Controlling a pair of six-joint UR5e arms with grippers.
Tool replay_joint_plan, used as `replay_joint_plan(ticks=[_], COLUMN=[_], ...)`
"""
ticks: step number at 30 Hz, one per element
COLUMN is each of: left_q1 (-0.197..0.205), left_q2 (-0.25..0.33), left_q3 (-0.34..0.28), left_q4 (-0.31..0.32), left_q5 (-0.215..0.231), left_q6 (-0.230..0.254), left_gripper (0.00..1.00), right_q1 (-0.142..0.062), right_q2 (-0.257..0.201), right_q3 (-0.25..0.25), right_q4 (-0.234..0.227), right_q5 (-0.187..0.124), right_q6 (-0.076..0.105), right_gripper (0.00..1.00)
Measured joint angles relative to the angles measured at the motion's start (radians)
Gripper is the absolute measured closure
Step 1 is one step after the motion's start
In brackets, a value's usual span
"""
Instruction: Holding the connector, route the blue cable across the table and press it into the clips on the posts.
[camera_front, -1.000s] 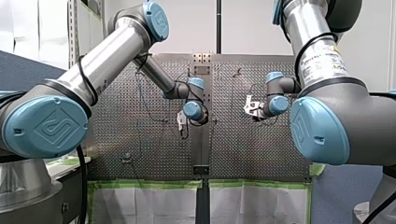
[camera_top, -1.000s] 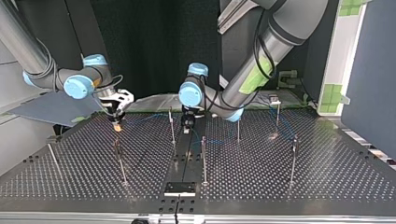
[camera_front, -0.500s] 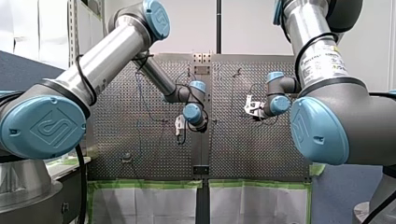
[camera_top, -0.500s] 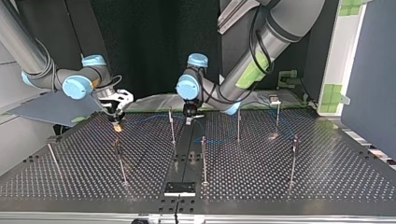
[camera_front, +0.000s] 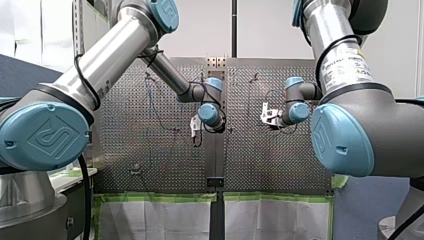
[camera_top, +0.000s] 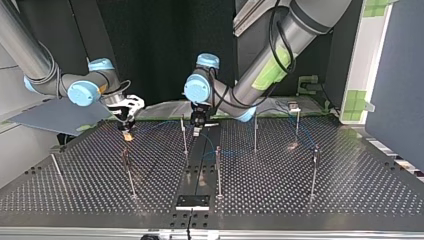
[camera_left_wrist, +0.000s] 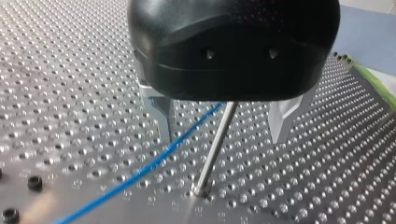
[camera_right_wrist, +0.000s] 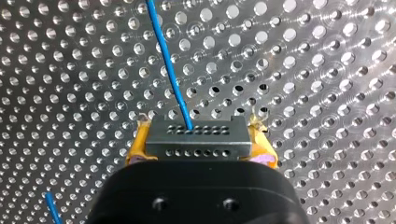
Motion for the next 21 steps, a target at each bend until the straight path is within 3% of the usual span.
replay_joint_plan(ticks=[15,21], left_q1=[-0.047,-0.086], left_q2=[0.042,0.091], left_q3=[-0.104,-0.153], left_q4=[0.038,0.087], left_q5=[-0.041,-0.058], left_q6=[0.001,-0.021], left_gripper=[0.00,0.00], right_q1=[0.005,0.009], right_q2=[0.000,0.000], right_q3=[0.000,0.000], right_q4=[0.022,0.048], right_q5=[-0.005,-0.005], right_q6=[-0.008,-0.029], right_gripper=[1.00,1.00])
